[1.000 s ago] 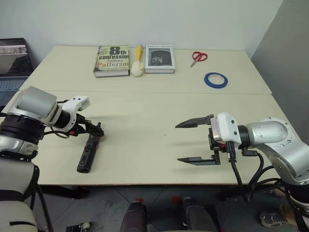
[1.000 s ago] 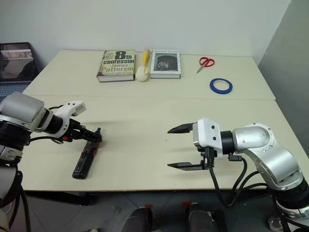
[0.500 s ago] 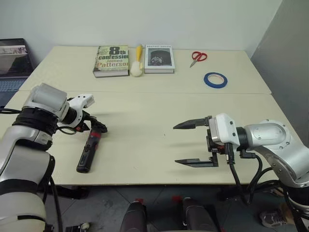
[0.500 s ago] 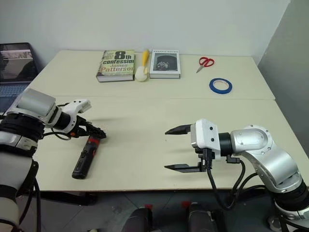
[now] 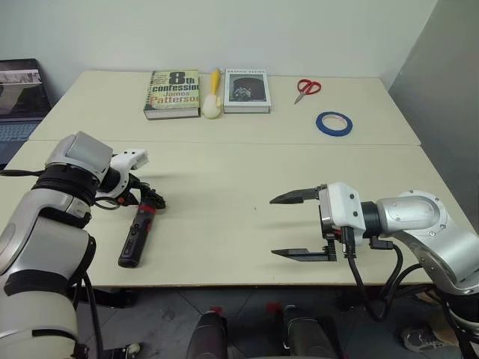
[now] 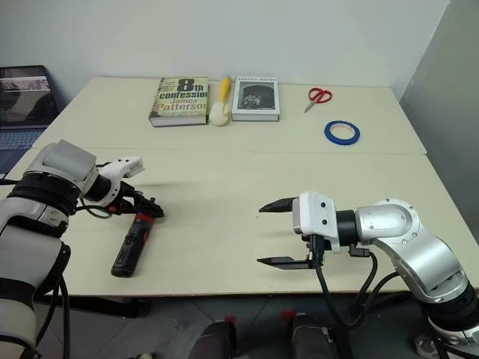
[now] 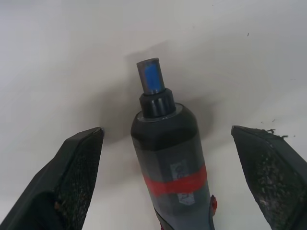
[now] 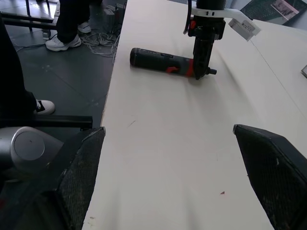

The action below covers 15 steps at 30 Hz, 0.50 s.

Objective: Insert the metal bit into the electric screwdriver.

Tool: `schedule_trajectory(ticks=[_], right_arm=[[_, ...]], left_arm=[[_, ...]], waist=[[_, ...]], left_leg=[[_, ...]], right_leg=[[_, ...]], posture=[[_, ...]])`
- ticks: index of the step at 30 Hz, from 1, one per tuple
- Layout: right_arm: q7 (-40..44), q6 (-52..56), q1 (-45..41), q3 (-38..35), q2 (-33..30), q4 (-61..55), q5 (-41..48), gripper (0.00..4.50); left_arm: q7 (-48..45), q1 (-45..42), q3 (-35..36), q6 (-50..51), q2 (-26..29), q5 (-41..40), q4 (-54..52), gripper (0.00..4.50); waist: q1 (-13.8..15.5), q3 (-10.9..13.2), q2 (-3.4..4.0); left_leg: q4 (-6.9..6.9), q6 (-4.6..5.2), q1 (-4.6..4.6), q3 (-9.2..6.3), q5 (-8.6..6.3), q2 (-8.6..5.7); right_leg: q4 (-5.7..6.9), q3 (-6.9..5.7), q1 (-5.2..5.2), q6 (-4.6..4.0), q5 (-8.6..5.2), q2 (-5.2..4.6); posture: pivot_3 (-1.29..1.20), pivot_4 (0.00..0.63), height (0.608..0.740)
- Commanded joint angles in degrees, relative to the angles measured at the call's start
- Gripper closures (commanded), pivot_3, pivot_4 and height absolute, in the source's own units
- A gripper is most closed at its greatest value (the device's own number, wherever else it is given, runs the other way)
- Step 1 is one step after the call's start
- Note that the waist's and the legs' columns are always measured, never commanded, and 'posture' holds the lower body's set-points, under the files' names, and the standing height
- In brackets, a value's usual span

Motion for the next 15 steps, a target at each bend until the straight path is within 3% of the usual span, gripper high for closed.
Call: schedule_trajectory(ticks=[1,12,15], right_arm=[[-0.97,0.06,0.12,-1.65,-0.40,-2.55,0.56,0.00],[-0.83,0.34,-0.32,-2.09,-0.83,-2.28,1.45,0.00],[-0.75,0.25,-0.25,-2.19,-0.89,-2.20,1.51,0.00]], left_arm=[[0.10,-0.10,0.55,0.02,-0.09,1.75,0.19,0.23],[-0.75,2.76,0.86,4.52,0.20,0.53,-4.90,2.54],[-0.39,3.43,1.55,4.82,0.61,0.24,-6.45,2.79]], waist=[[0.00,0.00,0.00],[-0.01,0.00,0.00],[-0.02,0.00,0.00]], left_leg=[[0.00,0.00,0.00,0.00,0.00,0.00],[0.01,0.00,0.01,0.00,0.00,-0.01],[0.00,0.00,0.03,0.00,0.00,-0.01]], right_leg=[[0.01,0.00,0.00,0.00,0.00,0.00],[0.03,0.01,0.01,0.00,0.00,0.00],[0.04,0.01,0.01,0.00,-0.01,0.00]], posture=[[0.00,0.150,0.740],[0.00,0.150,0.740],[0.00,0.150,0.740]])
